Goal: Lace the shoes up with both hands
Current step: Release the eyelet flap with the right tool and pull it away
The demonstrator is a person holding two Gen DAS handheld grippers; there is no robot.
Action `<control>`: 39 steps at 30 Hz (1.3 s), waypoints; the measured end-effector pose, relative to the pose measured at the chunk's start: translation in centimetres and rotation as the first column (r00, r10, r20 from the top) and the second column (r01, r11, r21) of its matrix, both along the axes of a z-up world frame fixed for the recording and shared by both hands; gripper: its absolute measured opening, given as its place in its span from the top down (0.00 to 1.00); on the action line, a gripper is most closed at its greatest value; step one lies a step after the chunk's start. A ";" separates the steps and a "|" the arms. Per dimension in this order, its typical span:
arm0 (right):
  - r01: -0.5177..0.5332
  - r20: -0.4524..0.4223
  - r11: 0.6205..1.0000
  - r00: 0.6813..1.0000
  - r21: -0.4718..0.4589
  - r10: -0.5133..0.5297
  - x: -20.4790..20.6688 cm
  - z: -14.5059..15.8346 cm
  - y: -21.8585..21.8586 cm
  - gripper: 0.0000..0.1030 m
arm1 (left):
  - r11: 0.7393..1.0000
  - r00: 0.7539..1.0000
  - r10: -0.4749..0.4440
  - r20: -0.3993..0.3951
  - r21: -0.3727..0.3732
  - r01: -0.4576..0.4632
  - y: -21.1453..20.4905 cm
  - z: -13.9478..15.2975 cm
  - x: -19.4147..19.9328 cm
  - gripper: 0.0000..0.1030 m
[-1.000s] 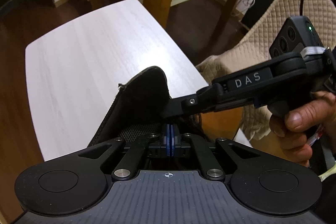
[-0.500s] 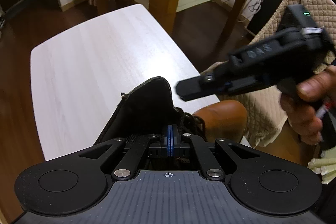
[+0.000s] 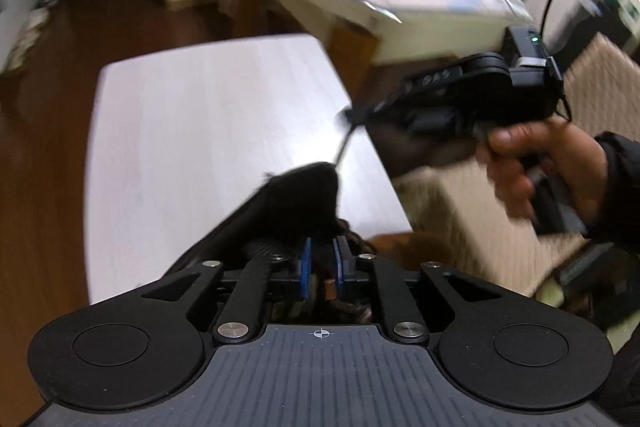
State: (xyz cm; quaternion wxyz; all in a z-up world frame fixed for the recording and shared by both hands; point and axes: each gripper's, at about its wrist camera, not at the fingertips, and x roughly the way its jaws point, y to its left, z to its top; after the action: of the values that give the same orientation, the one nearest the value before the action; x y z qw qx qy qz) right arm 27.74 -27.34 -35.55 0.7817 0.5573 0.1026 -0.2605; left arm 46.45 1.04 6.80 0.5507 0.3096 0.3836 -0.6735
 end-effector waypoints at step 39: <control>-0.914 -0.715 -0.088 0.247 -0.396 0.654 15.4 3.7 8.0 0.84 | 0.845 0.843 0.535 0.054 -0.063 -0.531 11.3 -3.6 -8.6 0.84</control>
State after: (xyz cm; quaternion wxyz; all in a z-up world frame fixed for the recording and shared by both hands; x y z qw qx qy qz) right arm 43.15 -19.39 -31.81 0.8972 -0.0731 0.4027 0.1660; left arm 37.83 12.31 3.21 0.7359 0.2016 0.4199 -0.4914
